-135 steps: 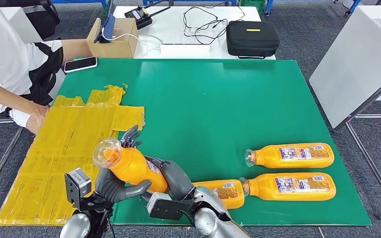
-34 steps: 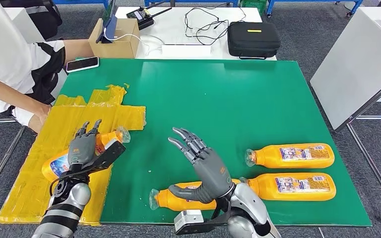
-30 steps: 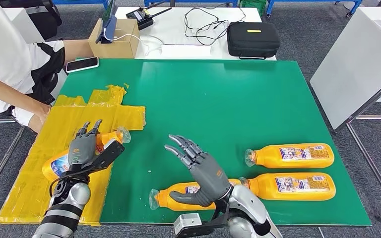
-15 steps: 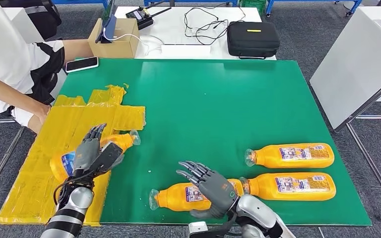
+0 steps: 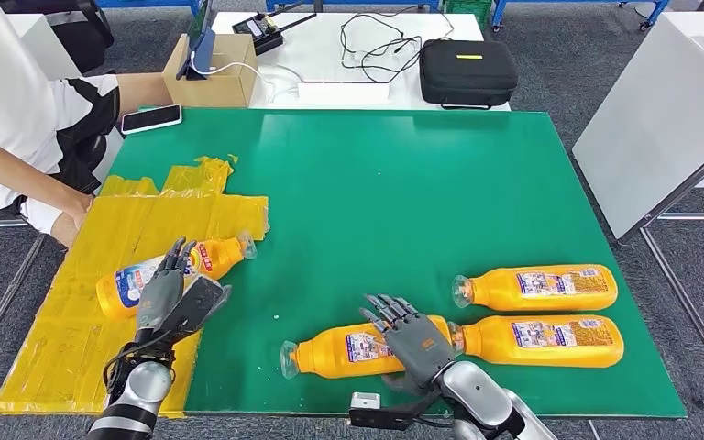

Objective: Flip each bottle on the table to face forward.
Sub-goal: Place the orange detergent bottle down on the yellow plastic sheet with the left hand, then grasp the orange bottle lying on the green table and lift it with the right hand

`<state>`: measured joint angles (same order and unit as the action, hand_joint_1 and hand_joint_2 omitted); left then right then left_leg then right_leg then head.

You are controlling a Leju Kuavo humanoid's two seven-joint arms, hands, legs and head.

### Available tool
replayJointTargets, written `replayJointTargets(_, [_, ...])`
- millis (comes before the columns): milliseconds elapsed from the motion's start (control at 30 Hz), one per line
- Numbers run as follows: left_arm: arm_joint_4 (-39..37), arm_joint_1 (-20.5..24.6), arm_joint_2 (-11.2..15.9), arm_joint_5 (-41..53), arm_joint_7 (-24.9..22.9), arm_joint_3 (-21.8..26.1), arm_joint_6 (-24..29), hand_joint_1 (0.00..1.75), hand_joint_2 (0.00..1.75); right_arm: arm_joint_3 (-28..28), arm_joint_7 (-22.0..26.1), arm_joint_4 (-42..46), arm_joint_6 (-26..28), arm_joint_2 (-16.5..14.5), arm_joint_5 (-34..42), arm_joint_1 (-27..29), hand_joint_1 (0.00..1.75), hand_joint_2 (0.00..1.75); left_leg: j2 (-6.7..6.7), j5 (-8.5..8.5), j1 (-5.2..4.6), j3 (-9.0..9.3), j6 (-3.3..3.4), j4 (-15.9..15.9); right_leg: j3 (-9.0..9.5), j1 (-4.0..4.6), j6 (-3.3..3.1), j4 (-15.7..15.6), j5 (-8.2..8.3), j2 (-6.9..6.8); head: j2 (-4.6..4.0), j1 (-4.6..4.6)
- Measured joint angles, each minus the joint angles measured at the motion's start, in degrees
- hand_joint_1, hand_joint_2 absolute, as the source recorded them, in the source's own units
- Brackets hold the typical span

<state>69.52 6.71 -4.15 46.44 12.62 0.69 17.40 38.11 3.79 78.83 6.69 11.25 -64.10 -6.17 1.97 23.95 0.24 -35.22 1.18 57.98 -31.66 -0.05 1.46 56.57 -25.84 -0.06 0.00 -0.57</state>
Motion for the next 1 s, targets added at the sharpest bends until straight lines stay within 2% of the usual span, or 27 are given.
replayJointTargets(133, [1.96,-1.16,-0.45,-3.20,1.85,0.11,-0.98,0.00,1.75,0.21,-2.13,-1.13,0.69,-0.02,-2.43,-0.32,0.00,1.75,0.00,0.00,-0.01,-0.01,0.00,0.00,0.00,0.00,0.00,0.00,0.00,0.00,0.00,-0.01])
replayJointTargets(267, [7.73,-3.88,-1.46,-8.32,4.28,-0.04,-4.85,0.00,1.75,0.16,-5.51,-2.16,1.32,-0.61,-6.16,-0.65,0.02,1.75,-0.03,0.01,-0.02,-0.02,0.00,0.00,-0.03,-0.01,0.00,-0.01,0.00,0.01,0.00,-0.01])
replayJointTargets(333, [10.96,-5.26,-1.91,-9.29,4.38,-0.46,-6.23,0.00,1.75,-0.02,-6.84,-2.66,1.05,-1.04,-7.24,-0.83,0.11,1.75,-0.04,0.01,-0.01,-0.02,0.01,0.00,-0.04,-0.01,0.00,-0.02,0.00,0.01,0.00,-0.01])
replayJointTargets(400, [13.88,-6.47,-2.24,-9.96,4.45,-1.16,-7.01,0.00,1.75,-0.33,-7.79,-3.41,0.25,-1.38,-7.60,-1.16,0.19,1.75,-0.04,0.01,-0.01,-0.02,0.01,0.00,-0.05,-0.01,0.00,-0.02,0.00,0.01,0.00,-0.02])
replayJointTargets(533, [18.14,-8.07,-2.55,-10.86,4.81,-2.69,-7.43,0.00,1.75,-0.98,-8.42,-5.34,-1.01,-1.82,-7.58,-2.03,0.19,1.75,-0.04,0.01,0.00,0.02,0.01,0.00,-0.03,0.00,0.00,-0.02,0.00,0.01,0.00,-0.02])
replayJointTargets(567, [18.82,-8.34,-2.57,-10.94,4.83,-2.97,-7.46,0.00,1.75,-1.11,-8.45,-5.69,-1.05,-1.89,-7.56,-2.22,0.27,1.75,-0.04,0.00,0.00,0.03,0.01,0.00,-0.02,0.00,0.00,-0.02,0.00,0.01,0.00,-0.02])
replayJointTargets(600, [19.39,-8.55,-2.58,-10.98,4.84,-3.18,-7.47,0.00,1.75,-1.20,-8.49,-5.98,-1.07,-1.95,-7.56,-2.40,0.45,1.75,-0.04,0.00,0.00,0.05,0.01,0.00,0.00,0.00,0.00,-0.02,0.00,0.01,0.00,-0.01])
replayJointTargets(700, [20.45,-8.91,-2.60,-11.47,4.99,-3.44,-7.68,0.00,1.75,-1.29,-8.58,-6.67,-1.28,-2.10,-7.56,-2.67,1.30,1.75,-0.04,-0.01,0.01,0.09,0.01,0.00,0.05,0.00,0.00,-0.02,0.01,0.01,0.00,-0.01])
replayJointTargets(733, [20.70,-9.01,-2.61,-11.86,5.19,-3.49,-7.86,0.00,1.75,-1.30,-8.60,-6.93,-1.48,-2.15,-7.54,-2.71,1.51,1.75,-0.04,-0.01,0.00,0.10,0.01,0.00,0.06,0.00,0.01,-0.02,0.02,0.01,0.00,-0.02])
replayJointTargets(833, [21.70,-9.47,-2.61,-13.14,6.13,-4.13,-8.44,0.00,1.75,-1.30,-8.45,-7.94,-1.95,-2.27,-7.06,-3.17,1.73,1.75,-0.04,-0.02,0.00,0.11,0.02,0.00,0.07,-0.01,0.04,-0.02,0.03,0.01,0.00,-0.01])
replayJointTargets(1000, [24.30,-10.63,-2.61,-15.43,6.94,-6.02,-9.26,0.00,1.75,-1.65,-6.47,-8.90,0.33,-2.74,-4.64,-3.71,1.75,1.75,-0.02,-0.02,-0.03,0.11,0.02,0.00,0.08,-0.02,0.05,-0.03,0.04,0.01,0.00,-0.01])
